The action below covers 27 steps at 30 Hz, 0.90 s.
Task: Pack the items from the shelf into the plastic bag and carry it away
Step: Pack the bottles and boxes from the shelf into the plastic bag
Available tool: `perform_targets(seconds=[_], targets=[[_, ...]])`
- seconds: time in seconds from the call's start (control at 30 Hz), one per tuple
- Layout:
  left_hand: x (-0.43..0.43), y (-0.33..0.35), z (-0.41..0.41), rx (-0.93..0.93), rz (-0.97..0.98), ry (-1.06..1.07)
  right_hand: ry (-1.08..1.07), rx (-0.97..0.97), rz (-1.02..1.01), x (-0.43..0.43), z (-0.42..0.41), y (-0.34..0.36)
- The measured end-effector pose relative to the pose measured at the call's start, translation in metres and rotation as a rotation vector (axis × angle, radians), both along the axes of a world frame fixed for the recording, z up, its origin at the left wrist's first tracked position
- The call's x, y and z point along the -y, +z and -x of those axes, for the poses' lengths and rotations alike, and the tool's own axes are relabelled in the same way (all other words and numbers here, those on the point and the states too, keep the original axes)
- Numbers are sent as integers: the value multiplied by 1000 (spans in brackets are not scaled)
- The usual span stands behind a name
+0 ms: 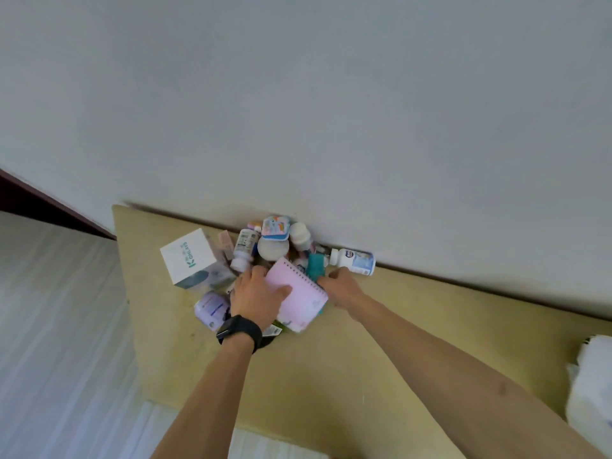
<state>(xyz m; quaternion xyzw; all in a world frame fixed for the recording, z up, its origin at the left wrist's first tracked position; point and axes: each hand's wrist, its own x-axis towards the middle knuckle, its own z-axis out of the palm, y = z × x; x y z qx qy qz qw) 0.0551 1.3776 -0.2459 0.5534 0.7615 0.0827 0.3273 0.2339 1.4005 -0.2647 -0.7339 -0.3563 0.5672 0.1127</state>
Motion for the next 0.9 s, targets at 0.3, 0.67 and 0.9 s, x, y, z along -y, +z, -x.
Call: perform_targets(seconds=[0.3,0.67,0.9], targets=[[25,61,8,502,-175,310,-98,-49,-25,-12,-3,-11],[90,96,60,541,-376,777,177,146,-178,24,17,-12],[95,102,-29,649,-283,679,-307,-128,-199,85,-85,43]])
